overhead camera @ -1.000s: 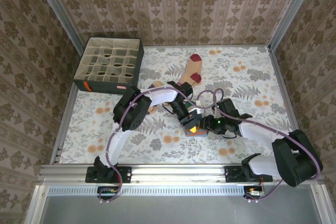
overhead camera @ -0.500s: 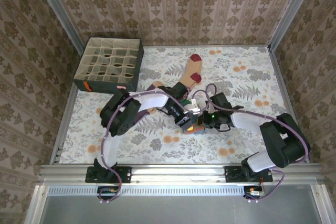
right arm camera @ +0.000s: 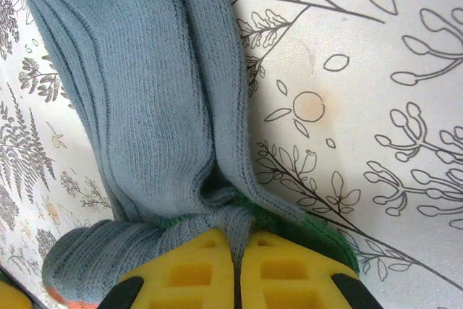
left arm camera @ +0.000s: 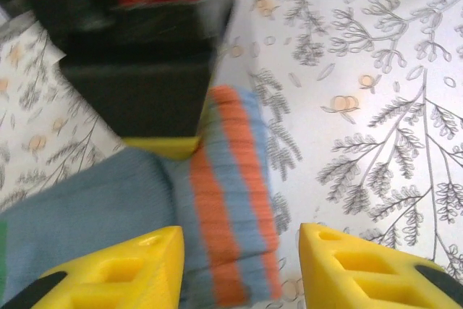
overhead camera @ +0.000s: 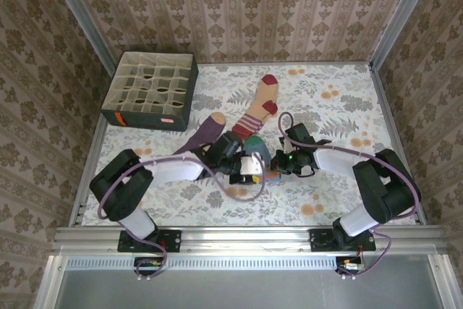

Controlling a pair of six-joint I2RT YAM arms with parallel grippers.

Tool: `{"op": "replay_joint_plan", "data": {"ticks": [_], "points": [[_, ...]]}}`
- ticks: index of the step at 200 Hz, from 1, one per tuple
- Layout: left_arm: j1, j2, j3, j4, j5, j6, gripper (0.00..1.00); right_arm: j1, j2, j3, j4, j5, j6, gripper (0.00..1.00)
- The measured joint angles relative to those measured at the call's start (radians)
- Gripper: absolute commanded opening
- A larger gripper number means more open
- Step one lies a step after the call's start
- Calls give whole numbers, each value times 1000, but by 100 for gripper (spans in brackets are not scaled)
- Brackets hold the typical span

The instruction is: Roll the socks

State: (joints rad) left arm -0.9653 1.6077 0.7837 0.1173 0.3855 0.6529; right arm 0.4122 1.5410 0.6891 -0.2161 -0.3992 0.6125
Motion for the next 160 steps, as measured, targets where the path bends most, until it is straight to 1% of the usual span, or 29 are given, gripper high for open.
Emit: {"op": "replay_joint_plan", "data": {"ticks": [19, 43, 84, 109, 115, 123, 135, 146, 156, 160], "points": [[-52, 5, -18, 56, -78, 47, 46, 2, 7, 6, -2, 0, -8, 0], [-69, 32, -6, 105, -150, 86, 46, 2, 16, 16, -6, -3, -11, 0], [-80, 115, 16, 124, -207, 110, 44, 3, 25, 31, -23, -5, -15, 0], [-92, 132, 15, 134, -226, 111, 41, 3, 28, 35, -30, -8, -17, 0], [-94, 132, 15, 136, -230, 111, 39, 3, 31, 39, -35, -9, -19, 0], [-95, 134, 15, 138, -234, 111, 33, 3, 35, 44, -43, -11, -23, 0], [-96, 140, 16, 138, -237, 109, 17, 3, 38, 51, -52, -13, -27, 0], [-96, 143, 25, 125, -237, 93, 0, 3, 37, 53, -55, -13, -31, 0], [-93, 143, 42, 96, -228, 87, 0, 3, 34, 53, -58, -12, -34, 5], [-91, 143, 53, 78, -224, 76, 0, 3, 30, 52, -59, -11, -34, 9]]}}
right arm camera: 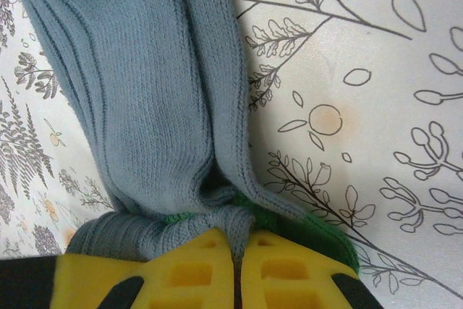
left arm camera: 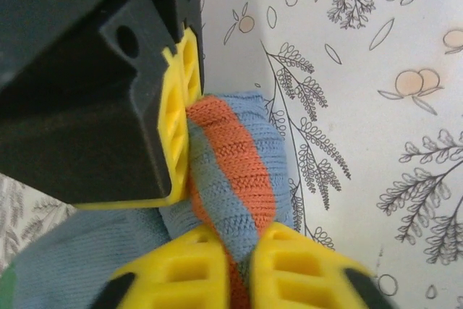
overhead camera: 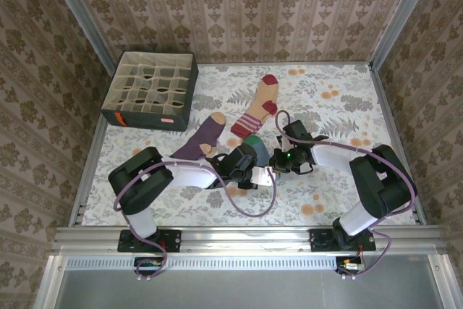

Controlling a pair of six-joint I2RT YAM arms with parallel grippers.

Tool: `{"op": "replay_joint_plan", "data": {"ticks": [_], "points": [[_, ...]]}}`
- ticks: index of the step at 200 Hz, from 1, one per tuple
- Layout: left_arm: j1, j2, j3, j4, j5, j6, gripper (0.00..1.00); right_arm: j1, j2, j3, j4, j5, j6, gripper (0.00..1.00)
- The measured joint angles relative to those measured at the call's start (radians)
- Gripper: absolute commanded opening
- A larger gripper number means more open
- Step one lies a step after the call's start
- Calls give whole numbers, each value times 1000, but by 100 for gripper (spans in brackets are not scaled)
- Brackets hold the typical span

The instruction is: Roll the socks

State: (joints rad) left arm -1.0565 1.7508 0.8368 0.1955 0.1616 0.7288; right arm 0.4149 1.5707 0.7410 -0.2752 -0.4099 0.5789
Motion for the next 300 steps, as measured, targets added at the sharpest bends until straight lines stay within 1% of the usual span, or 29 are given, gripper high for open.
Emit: {"op": "replay_joint_plan", "data": {"ticks": [17, 29, 39, 52, 83, 105, 119, 131, 154, 184, 213, 245, 257, 284, 300], "points": [[27, 16, 47, -69, 64, -32, 0, 0, -27, -18, -3, 11, 1, 15], [60, 37, 87, -119, 142, -62, 0, 0, -68, -40, -9, 23, 0, 23], [89, 53, 116, -156, 210, -89, 0, -3, -119, -62, -22, 33, 6, 26], [126, 73, 143, -195, 294, -125, 0, -7, -207, -89, -45, 44, 9, 32], [224, 142, 212, -276, 504, -211, 0, -13, -431, -109, -81, 64, 10, 40], [275, 189, 249, -315, 623, -250, 0, -13, -513, -109, -79, 68, 2, 41], [299, 215, 266, -339, 683, -267, 0, -13, -507, -109, -69, 68, -9, 44], [314, 232, 280, -358, 721, -275, 0, -13, -472, -108, -64, 68, -27, 46], [333, 268, 314, -400, 782, -291, 0, -13, -355, -105, -35, 59, -55, 47], [344, 291, 338, -441, 817, -307, 0, -8, -215, -74, 10, 33, -87, 48], [352, 315, 358, -463, 852, -318, 0, 6, -92, -2, 54, -2, -117, 46], [356, 338, 385, -488, 874, -318, 0, 12, -3, 32, 69, -28, -140, 40], [356, 346, 395, -499, 876, -318, 0, 11, 11, 32, 69, -35, -139, 34], [344, 348, 403, -510, 869, -313, 0, 11, -9, -4, 93, -42, -126, 13], [323, 346, 403, -511, 861, -296, 0, 12, -46, -47, 104, -41, -106, 6]]}}
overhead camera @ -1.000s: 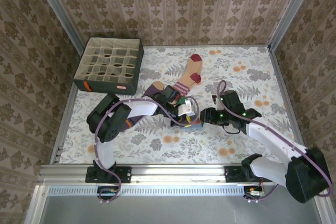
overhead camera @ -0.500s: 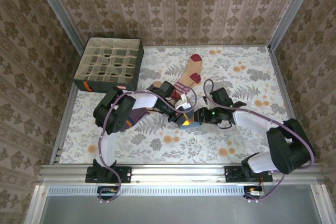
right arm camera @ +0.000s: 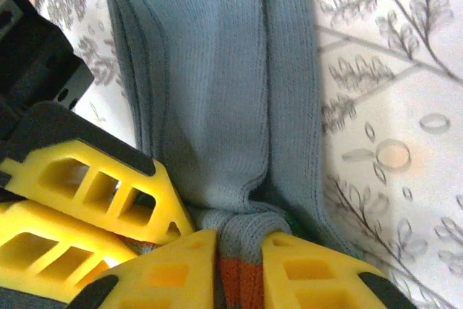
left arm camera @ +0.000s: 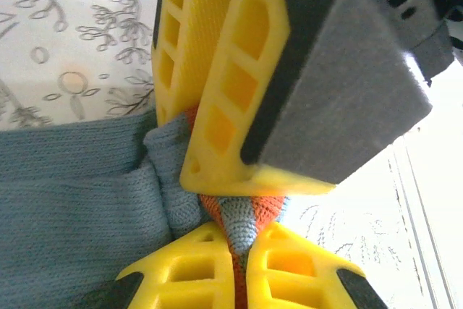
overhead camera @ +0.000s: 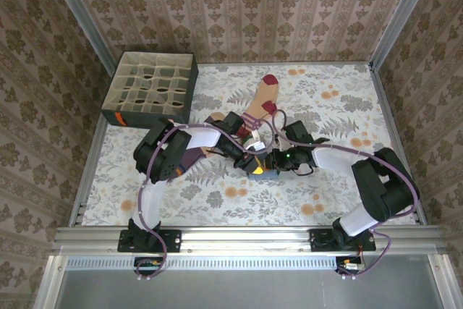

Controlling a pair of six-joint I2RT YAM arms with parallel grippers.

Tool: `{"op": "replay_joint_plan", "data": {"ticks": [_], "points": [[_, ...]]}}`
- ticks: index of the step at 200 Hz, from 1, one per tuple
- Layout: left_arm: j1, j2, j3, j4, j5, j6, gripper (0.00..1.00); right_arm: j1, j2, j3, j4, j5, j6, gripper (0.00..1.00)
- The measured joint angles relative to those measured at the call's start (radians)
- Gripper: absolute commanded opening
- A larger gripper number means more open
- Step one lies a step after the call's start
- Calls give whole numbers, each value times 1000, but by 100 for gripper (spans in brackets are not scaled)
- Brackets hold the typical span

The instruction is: Roll the socks

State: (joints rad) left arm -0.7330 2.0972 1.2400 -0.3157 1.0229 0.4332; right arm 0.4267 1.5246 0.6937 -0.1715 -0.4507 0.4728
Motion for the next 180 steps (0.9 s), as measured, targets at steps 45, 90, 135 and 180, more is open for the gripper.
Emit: {"op": "replay_joint_plan", "data": {"ticks": [45, 90, 135, 180], "points": [[-68, -100, -104, 88, -119, 57, 15, 48, -71, -48, -41, 52, 61, 1], [-99, -203, -224, 229, -255, 87, 26, 56, 6, 23, -101, 66, 85, 0], [-127, -366, -378, 356, -439, 134, 38, 59, 71, 86, -136, 50, 85, 0], [-212, -517, -521, 468, -661, 178, 42, 59, 75, 93, -148, 51, 85, 0]]}}
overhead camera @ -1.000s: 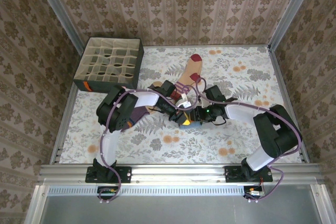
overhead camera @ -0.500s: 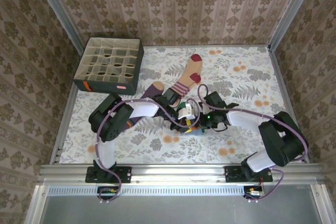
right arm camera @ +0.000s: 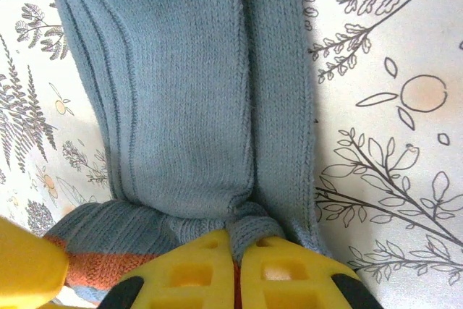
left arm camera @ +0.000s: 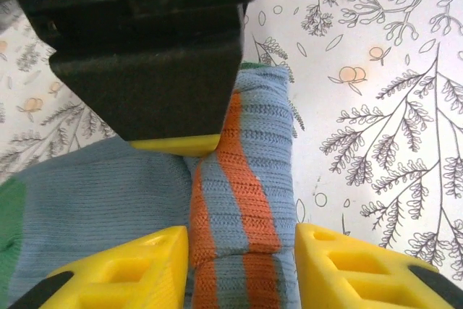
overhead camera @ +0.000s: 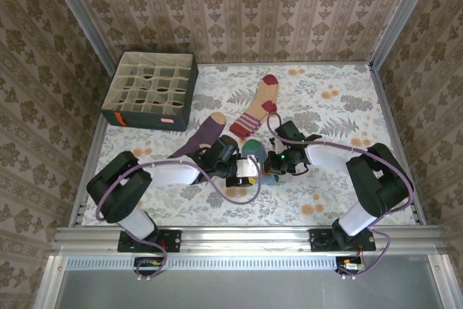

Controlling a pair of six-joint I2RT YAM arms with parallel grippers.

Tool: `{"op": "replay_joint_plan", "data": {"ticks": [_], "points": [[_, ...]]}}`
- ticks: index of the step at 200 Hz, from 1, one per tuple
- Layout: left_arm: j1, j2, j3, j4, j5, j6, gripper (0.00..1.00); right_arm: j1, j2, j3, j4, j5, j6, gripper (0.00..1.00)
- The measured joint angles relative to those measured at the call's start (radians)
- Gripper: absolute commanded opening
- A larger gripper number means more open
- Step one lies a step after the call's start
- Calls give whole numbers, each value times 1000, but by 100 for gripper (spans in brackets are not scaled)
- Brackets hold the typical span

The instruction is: Roll the socks

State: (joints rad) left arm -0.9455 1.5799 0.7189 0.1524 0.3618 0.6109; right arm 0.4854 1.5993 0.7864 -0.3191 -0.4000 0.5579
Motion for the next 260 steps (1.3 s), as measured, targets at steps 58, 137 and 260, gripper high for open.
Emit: {"op": "replay_joint_plan", "data": {"ticks": [58, 137, 260], "points": [[-154, 37, -8, 103, -248, 51, 42, 0, 11, 9, -5, -4, 0, 0], [-161, 124, 8, 154, -335, 25, 18, -5, 17, 15, -18, -13, 1, 8], [151, 262, 185, -30, 324, -282, 0, -82, -419, -157, 33, -23, 53, 46]]}}
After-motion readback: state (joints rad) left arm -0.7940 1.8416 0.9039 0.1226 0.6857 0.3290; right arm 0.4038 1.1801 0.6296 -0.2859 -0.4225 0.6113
